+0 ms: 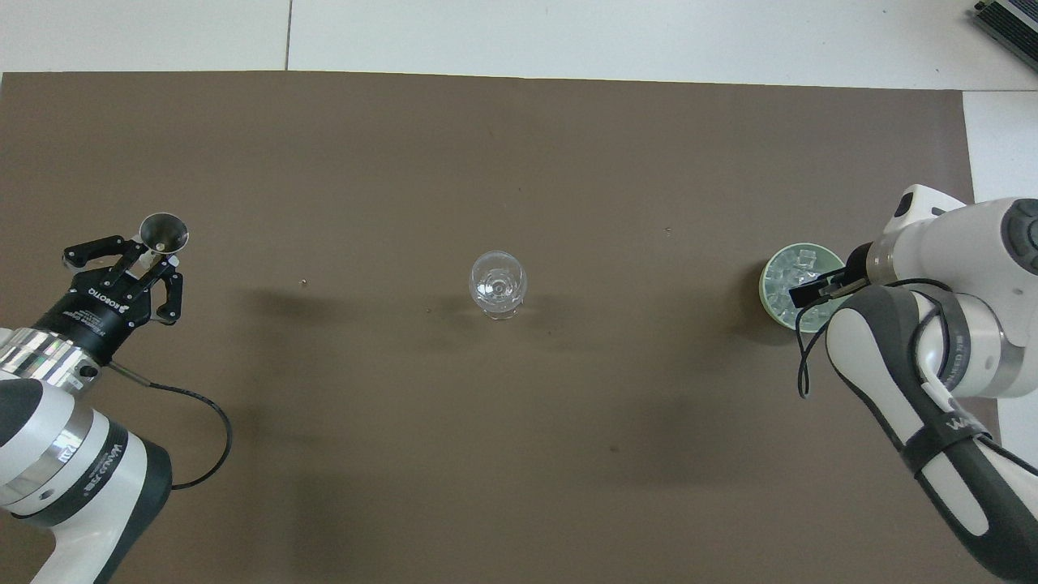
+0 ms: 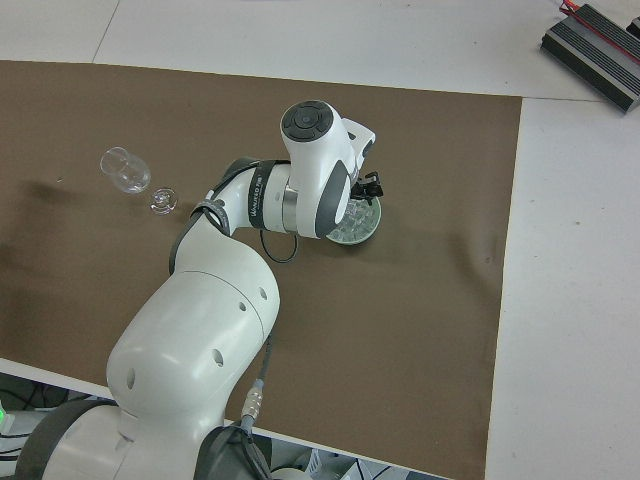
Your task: Pour wine and add ice with both arms
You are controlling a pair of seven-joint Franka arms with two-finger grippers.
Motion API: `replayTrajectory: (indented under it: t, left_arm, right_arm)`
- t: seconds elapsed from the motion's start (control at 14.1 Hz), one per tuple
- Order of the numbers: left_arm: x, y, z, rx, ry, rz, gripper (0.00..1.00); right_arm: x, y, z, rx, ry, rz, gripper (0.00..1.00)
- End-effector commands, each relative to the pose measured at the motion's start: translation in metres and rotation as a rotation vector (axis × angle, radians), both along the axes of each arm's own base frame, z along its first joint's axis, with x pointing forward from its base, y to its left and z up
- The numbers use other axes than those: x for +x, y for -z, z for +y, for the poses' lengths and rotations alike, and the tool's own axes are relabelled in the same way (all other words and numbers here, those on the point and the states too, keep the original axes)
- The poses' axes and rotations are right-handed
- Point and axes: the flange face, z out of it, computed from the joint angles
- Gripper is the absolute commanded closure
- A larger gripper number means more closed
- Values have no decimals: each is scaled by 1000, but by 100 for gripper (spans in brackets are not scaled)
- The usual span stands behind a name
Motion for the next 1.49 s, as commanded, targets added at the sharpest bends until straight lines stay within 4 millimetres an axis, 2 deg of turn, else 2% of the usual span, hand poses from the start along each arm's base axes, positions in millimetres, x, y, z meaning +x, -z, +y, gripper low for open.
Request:
replayTrajectory:
  t: [0.0, 0.07, 0.28, 0.43, 0.57, 0.92, 0.99, 1.13, 1.42]
  left_arm:
    - [-14, 7, 16, -81, -23, 0, 100]
    - [-17, 12, 23, -93, -33, 6, 100]
    - [-24, 24, 39, -129, -59, 22, 100]
    - [-24, 33, 49, -155, -70, 29, 100]
    - [-22, 41, 51, -175, -81, 49, 100]
    - [-11, 64, 63, -227, -88, 73, 100]
    - [-10, 70, 71, -240, -100, 75, 100]
    - [-6, 75, 72, -257, -97, 79, 100]
    - [4, 84, 84, -304, -90, 62, 100]
  right_arm:
    - [0, 9, -3, 11, 5, -3, 24]
    - [0, 12, -3, 11, 5, 1, 25]
    - [-1, 15, -3, 11, 8, 7, 39]
    - [-1, 15, -3, 11, 8, 9, 40]
    - [0, 15, -3, 10, 7, 9, 51]
    - [0, 15, -2, 11, 19, 8, 53]
    - [0, 15, -2, 11, 19, 5, 63]
    - [1, 15, 0, 12, 24, 7, 75]
    - [3, 12, 2, 12, 22, 8, 90]
